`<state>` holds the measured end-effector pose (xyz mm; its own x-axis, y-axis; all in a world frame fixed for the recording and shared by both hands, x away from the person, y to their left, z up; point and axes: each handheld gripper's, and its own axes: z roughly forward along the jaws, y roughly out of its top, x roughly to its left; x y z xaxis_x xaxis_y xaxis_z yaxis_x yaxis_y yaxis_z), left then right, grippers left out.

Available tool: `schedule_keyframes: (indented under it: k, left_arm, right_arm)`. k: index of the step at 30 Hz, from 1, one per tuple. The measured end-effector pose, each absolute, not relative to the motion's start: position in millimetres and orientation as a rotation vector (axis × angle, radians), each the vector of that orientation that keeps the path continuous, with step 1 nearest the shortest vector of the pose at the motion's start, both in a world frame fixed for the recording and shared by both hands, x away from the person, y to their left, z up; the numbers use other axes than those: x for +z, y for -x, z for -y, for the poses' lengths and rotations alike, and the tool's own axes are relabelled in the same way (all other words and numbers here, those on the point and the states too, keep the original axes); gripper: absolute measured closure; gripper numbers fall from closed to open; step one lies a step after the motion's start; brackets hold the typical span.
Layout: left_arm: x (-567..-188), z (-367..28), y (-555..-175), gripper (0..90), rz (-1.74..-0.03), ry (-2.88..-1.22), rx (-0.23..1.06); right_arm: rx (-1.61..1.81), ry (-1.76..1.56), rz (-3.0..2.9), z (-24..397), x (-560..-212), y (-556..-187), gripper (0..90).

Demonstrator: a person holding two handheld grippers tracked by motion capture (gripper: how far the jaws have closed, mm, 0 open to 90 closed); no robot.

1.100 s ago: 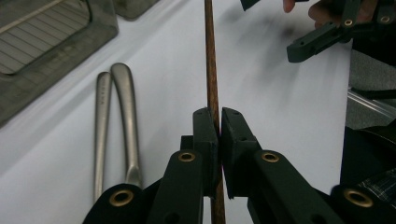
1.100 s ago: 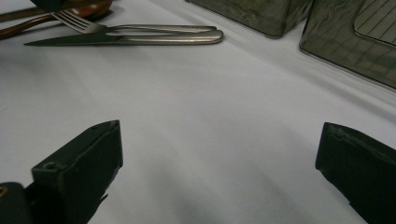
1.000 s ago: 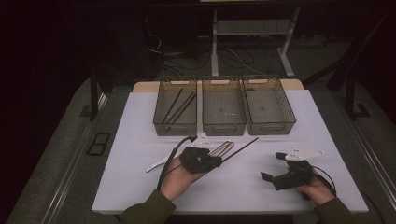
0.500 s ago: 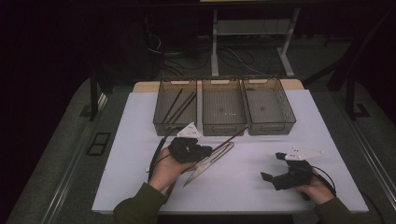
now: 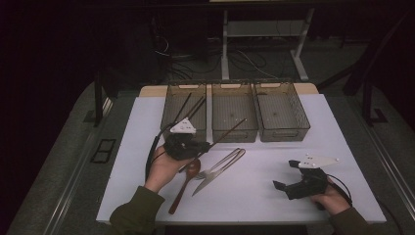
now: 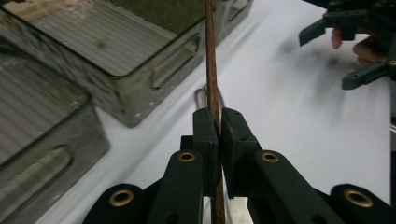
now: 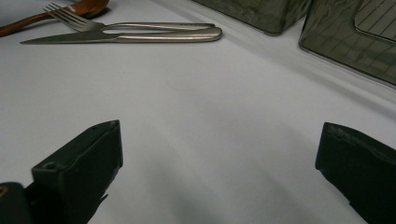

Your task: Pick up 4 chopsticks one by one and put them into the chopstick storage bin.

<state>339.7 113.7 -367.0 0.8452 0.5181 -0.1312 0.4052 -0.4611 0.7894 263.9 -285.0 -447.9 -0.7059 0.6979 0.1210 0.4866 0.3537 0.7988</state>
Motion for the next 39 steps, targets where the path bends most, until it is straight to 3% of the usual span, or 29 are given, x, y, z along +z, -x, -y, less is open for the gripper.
schedule_keyframes:
  k: [39]
  left_arm:
    - [-328.2,-147.0,-422.2,84.3,-0.826,-2.101,0.339]
  right_arm:
    - [1.279,-1.073,-2.362,285.7,-447.7,-263.8,0.4]
